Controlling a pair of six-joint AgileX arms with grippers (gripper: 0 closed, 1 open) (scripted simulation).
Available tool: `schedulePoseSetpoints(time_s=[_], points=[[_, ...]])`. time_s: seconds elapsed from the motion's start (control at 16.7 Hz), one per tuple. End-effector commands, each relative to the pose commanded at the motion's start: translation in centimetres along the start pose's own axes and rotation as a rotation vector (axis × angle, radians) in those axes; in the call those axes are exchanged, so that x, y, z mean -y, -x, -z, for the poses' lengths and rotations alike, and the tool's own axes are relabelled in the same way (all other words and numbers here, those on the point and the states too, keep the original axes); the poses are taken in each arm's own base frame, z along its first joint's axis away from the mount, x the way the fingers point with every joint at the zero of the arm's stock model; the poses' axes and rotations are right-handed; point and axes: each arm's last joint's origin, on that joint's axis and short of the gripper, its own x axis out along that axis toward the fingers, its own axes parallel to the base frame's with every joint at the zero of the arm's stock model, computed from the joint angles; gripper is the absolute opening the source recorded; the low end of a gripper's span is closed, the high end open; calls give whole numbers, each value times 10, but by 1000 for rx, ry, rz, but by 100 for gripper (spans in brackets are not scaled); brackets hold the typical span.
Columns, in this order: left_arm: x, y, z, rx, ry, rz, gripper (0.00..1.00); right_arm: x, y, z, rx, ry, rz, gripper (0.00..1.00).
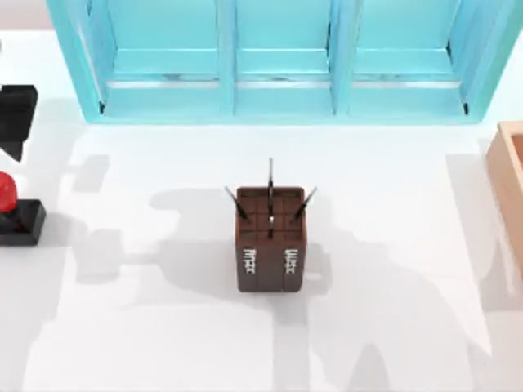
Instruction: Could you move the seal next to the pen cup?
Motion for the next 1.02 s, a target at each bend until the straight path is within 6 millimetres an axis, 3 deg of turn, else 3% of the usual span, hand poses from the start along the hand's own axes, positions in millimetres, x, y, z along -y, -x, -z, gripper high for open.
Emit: schedulePoseSetpoints(time_s=[0.24, 0.72, 1.02], points=[[-4, -17, -26, -108, -2, 7, 100, 0, 0, 0, 0, 0, 0, 100], [-3, -23, -29, -120, -4, 8, 100, 0, 0, 0, 0, 0, 0, 100], [-4, -76, -27, -113, -2, 7, 100, 0, 0, 0, 0, 0, 0, 100]])
